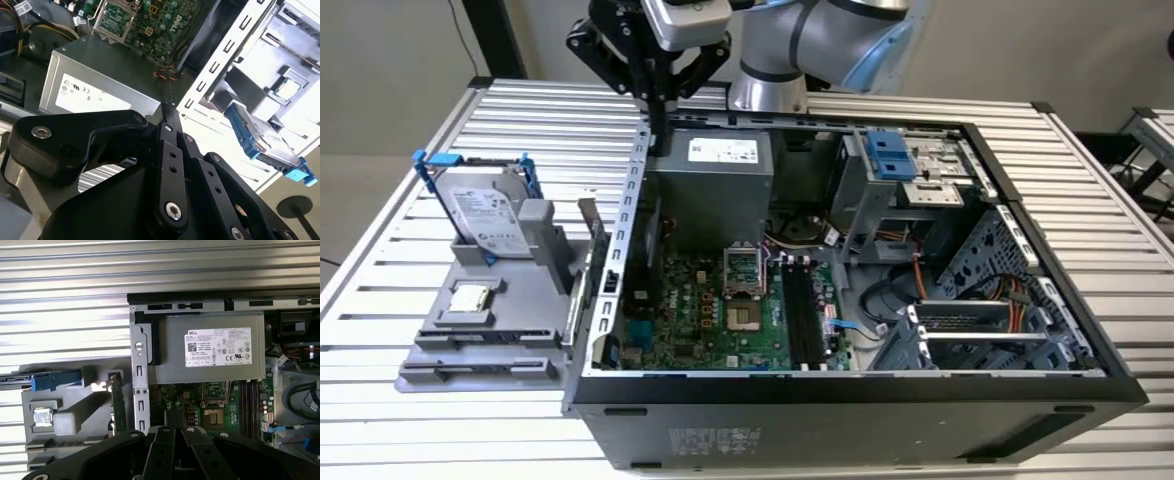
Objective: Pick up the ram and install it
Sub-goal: 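Reach for the ram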
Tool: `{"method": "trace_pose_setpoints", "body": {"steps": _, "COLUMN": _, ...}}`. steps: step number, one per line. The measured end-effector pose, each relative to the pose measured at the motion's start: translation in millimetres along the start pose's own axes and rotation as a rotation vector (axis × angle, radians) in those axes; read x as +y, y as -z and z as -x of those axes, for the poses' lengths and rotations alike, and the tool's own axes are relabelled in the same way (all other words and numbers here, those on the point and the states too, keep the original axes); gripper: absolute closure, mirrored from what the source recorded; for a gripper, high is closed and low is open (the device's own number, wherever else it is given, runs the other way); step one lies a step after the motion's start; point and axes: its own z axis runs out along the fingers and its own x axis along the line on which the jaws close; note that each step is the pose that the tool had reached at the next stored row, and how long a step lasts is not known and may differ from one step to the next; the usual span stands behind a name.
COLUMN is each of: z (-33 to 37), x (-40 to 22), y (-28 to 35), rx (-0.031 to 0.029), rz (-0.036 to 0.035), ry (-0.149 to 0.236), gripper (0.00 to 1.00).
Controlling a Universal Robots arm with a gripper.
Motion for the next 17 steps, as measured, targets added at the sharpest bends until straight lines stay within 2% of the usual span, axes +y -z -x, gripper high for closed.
{"method": "trace_pose_setpoints", "body": {"steps": 17, "z": -33.4, "x": -2.6, "y": 0.7, "rx": 0.0002, "rz": -0.0006, "ry": 0.005, "gripper": 1.0}}
